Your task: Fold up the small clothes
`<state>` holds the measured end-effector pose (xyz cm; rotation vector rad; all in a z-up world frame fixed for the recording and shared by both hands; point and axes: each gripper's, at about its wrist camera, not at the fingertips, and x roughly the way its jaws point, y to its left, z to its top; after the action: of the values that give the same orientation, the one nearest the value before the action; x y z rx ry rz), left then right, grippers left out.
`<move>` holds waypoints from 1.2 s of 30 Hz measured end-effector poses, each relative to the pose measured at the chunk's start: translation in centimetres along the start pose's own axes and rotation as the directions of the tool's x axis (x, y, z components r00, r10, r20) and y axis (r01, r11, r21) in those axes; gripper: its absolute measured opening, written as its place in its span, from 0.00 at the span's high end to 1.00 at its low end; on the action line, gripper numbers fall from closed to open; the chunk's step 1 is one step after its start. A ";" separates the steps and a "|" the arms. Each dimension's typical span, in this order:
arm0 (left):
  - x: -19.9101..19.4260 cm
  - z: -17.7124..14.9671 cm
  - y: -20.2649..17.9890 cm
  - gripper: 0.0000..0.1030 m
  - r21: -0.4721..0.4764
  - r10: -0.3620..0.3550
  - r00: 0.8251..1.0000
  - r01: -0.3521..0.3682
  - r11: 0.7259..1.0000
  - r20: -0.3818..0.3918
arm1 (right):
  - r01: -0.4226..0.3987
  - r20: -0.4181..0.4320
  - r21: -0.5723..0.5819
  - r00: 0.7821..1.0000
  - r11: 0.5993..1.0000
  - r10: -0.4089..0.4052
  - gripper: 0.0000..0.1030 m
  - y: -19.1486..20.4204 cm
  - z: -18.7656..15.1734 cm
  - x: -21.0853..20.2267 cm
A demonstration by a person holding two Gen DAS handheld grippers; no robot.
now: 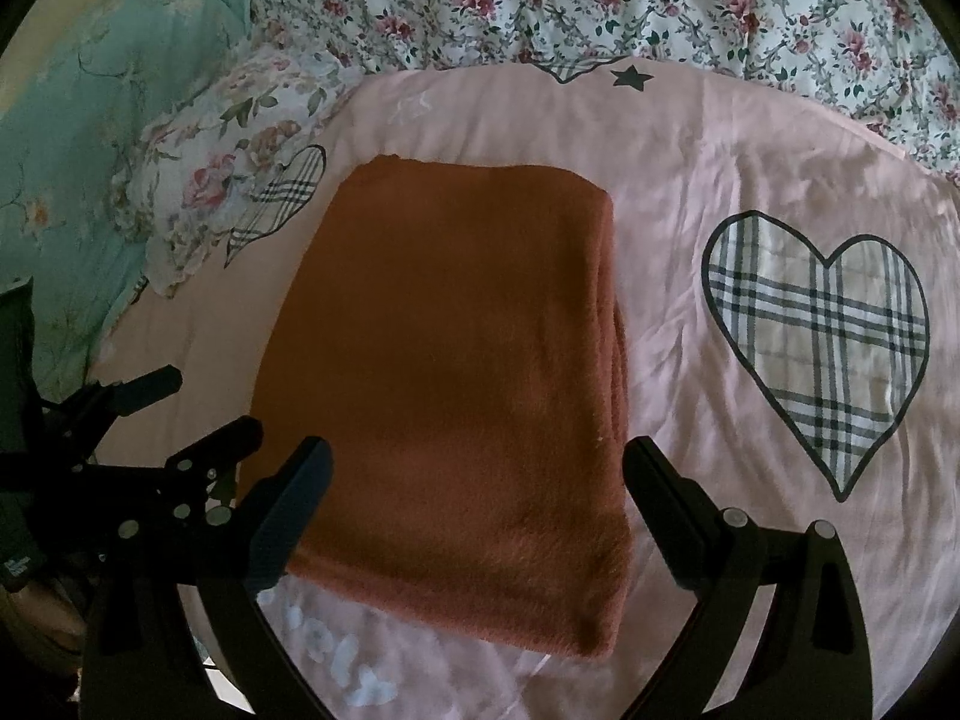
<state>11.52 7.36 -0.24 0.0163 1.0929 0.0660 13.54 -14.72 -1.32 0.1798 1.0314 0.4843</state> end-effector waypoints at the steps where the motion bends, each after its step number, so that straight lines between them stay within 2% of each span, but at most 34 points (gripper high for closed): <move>1: 0.1 0.0 0.0 0.08 -0.004 -0.001 1.000 0.001 1.000 0.001 | 0.001 0.000 0.003 1.000 1.000 -0.001 0.05 -0.1 0.0 0.0; 13: 1.2 0.5 0.7 0.08 -0.033 -0.006 1.000 0.005 0.999 -0.024 | 0.001 0.008 0.021 1.000 1.000 -0.001 0.05 -0.7 0.1 0.1; 28: 1.1 0.2 0.2 0.07 -0.020 0.011 0.999 -0.012 1.000 -0.035 | -0.002 0.012 0.032 1.000 0.999 0.002 0.05 -1.0 -0.1 -0.2; 36: 1.1 0.3 0.1 0.07 -0.016 0.030 0.999 -0.030 0.999 -0.016 | 0.001 0.014 0.048 1.000 0.999 -0.002 0.05 -1.5 -0.1 0.0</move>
<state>12.27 7.48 -1.08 0.0179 1.1082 0.1021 13.87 -16.07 -1.93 0.2245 1.0300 0.4566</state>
